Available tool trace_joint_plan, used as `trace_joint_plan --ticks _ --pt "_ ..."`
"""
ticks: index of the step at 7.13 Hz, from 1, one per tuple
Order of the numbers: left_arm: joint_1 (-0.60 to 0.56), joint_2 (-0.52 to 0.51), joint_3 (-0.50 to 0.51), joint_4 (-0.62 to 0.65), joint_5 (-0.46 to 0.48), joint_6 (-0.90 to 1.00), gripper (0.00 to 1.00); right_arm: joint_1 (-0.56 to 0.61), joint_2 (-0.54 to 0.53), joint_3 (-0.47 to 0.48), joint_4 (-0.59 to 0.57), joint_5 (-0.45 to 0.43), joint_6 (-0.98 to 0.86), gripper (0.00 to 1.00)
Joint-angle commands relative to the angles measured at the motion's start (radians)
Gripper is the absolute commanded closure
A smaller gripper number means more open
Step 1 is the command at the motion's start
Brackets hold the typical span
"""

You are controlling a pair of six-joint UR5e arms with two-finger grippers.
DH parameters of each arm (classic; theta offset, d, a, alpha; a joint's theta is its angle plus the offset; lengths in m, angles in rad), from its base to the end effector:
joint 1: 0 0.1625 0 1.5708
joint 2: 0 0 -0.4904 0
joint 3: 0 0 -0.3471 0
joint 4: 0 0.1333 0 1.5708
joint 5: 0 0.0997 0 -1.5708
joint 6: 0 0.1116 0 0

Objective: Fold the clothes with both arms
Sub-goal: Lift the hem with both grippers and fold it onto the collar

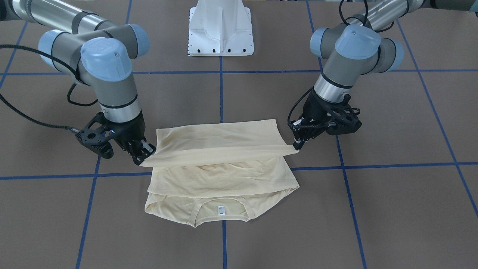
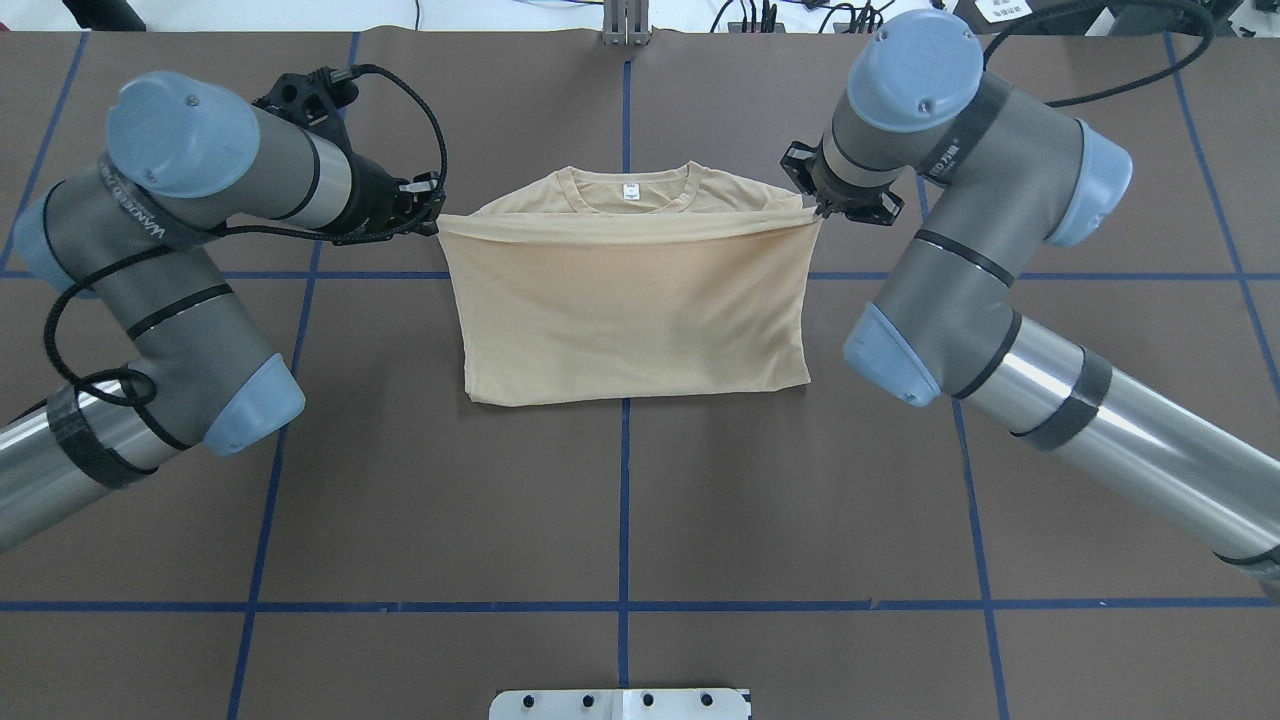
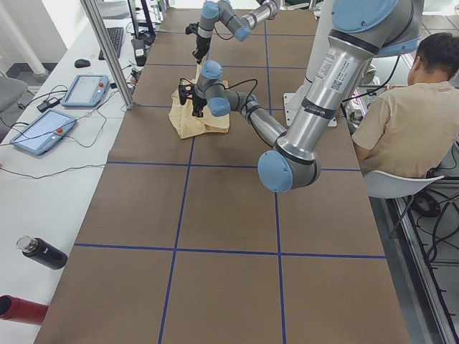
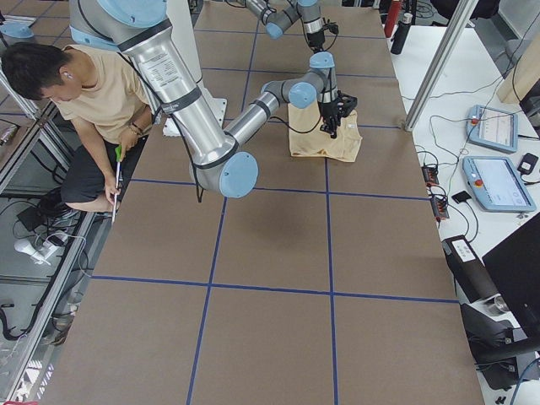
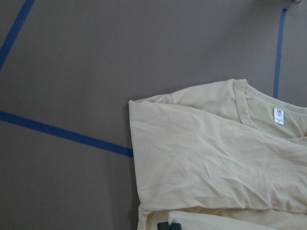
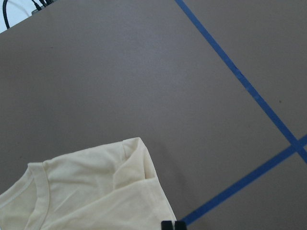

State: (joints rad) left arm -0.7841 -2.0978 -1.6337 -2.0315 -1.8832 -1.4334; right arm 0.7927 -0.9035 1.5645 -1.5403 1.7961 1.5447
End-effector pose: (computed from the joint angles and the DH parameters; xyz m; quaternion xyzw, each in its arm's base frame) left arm 0.4093 -0.5480 0.3595 0.0997 0.5036 -0.1976 0.8351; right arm -0.4308 -0.5915 0.3548 0.0370 -0.3510 0.3143 0.8813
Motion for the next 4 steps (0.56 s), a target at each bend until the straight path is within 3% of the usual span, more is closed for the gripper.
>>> trace_joint_plan --ticks 1,2,4 --pt "-0.020 -0.089 0.182 -0.077 0.006 -0.002 1.00 0.023 0.130 -0.279 0.119 -0.001 -0.058 1.00" --pt "-0.023 -0.093 0.278 -0.195 0.007 -0.002 1.00 0.022 0.158 -0.375 0.184 -0.001 -0.069 1.00" --pt "-0.023 -0.126 0.368 -0.260 0.044 -0.001 1.00 0.020 0.170 -0.431 0.209 -0.007 -0.109 1.00"
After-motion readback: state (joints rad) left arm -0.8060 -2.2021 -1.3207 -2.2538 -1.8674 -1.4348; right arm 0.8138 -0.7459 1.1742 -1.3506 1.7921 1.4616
